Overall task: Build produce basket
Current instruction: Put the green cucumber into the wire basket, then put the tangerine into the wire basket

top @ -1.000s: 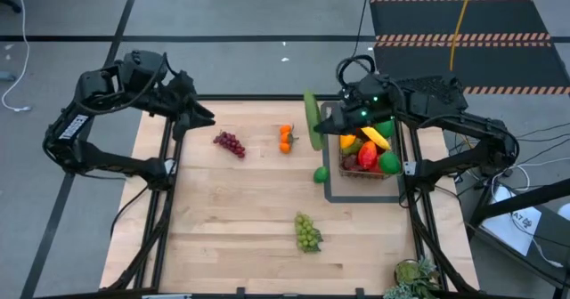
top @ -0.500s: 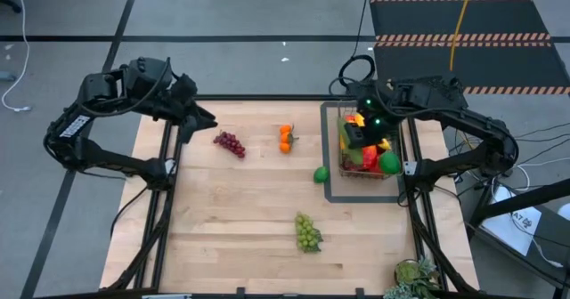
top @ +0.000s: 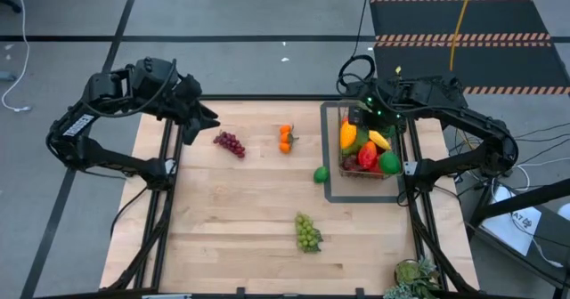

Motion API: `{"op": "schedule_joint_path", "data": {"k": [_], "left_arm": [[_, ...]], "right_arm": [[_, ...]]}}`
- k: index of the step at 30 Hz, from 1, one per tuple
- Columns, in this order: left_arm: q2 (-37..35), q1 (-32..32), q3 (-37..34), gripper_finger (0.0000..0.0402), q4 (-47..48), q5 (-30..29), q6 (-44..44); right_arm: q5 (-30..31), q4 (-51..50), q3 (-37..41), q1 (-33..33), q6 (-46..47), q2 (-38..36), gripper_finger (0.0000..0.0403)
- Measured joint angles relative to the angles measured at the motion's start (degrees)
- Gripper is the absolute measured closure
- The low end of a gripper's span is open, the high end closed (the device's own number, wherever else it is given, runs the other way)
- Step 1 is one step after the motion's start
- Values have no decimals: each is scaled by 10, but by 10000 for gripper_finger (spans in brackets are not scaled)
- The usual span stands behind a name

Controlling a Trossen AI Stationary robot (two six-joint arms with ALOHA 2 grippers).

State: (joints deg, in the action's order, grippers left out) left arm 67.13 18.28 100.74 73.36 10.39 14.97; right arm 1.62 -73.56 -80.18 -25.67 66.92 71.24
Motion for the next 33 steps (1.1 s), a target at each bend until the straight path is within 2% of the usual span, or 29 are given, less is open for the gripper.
{"op": "schedule_joint_path", "data": {"k": [7, 11, 20, 26, 33], "left_arm": [[0, 0, 0, 261, 0, 0, -14], [0, 0, 0, 261, 0, 0, -14], [0, 0, 0, 261, -1, -1, -18], [0, 0, 0, 261, -1, 6, -9], [0, 0, 0, 261, 0, 42, 17]], "right_arm": [[45, 32, 23, 28, 122, -1, 265], [44, 63, 63, 53, 204, -4, 265], [42, 113, 157, 113, 300, -6, 265], [44, 133, 185, 138, 311, -6, 259], [73, 139, 185, 145, 296, -19, 194]]}}
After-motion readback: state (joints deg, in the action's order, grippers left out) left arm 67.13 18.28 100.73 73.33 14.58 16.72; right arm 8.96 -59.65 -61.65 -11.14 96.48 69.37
